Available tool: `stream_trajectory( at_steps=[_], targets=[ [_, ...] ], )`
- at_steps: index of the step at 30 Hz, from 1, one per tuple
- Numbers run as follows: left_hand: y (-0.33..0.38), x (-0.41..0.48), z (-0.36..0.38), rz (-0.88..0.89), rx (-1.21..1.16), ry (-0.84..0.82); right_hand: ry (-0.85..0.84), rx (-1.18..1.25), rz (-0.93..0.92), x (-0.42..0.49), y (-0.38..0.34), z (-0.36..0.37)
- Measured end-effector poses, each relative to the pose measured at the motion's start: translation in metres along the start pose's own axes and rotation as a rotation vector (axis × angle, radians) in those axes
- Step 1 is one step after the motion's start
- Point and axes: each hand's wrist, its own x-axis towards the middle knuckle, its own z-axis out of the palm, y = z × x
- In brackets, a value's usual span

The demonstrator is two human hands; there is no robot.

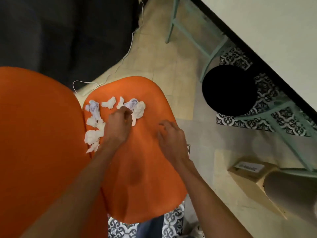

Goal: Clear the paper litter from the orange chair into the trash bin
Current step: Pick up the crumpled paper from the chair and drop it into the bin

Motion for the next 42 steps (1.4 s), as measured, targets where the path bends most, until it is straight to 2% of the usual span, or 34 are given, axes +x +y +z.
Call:
stream_trajectory(
  at_steps=[5,10,16,24,30,34,38,42],
  targets=[
    [-0.022,0.056,0.016,0.038,0.094,-0.114,-0.046,-0.062,-0.056,0.064,-0.015,0.050],
    [-0.045,0.090,0.044,0.204,0.243,-0.241,-0.121,-0.163,-0.091,0.108,-0.013,0.087],
    [-0.070,0.114,0.053,0.288,0.226,-0.337,-0.300,-0.257,-0.183,0.116,-0.005,0.118],
    [-0.071,0.110,0.052,0.246,0.196,-0.334,-0.212,-0.344,-0.183,0.090,0.009,0.144],
    [-0.061,0.089,0.039,0.193,0.117,-0.287,-0.234,-0.208,-0.055,0.069,0.022,0.130],
    [-0.046,0.062,0.024,0.169,0.000,-0.208,-0.133,0.082,0.127,0.046,0.021,0.089],
    [-0.016,0.024,0.012,0.126,-0.103,-0.152,-0.005,0.290,0.127,0.011,0.013,0.034],
    [0.031,-0.015,-0.001,0.098,-0.188,-0.131,0.030,0.440,0.121,-0.028,0.009,-0.025]
  ],
)
